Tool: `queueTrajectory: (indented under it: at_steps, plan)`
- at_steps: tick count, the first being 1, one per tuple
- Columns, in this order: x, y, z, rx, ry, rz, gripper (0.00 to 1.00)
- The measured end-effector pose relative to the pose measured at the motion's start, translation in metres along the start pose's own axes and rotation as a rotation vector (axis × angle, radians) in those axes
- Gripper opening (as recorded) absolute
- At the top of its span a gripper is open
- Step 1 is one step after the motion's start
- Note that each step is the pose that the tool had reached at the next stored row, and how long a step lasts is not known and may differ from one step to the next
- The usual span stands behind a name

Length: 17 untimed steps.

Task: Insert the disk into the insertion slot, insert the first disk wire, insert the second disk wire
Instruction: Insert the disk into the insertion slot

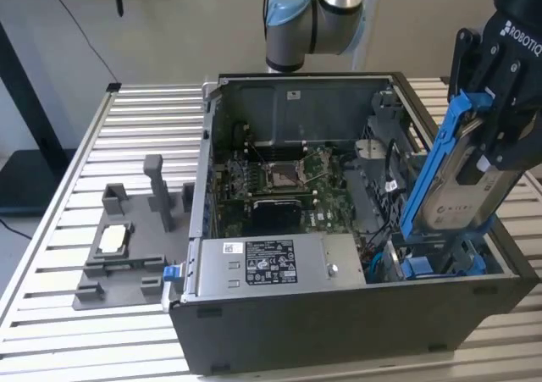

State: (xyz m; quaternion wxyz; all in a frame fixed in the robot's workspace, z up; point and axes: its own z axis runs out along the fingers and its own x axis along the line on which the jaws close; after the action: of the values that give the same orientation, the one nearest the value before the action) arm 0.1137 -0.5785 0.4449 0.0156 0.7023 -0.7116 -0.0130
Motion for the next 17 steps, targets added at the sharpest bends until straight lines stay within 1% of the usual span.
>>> queueTrajectory:
  at_steps: [9, 14, 17]
  plan:
    - [0.0008, -0.004, 0.0162, 0.0, 0.0001, 0.0, 0.33]
    - [0.0008, -0.0051, 0.0253, 0.0, -0.0007, 0.0, 0.33]
    - [0.0006, -0.0054, 0.0288, 0.0, -0.0008, 0.0, 0.33]
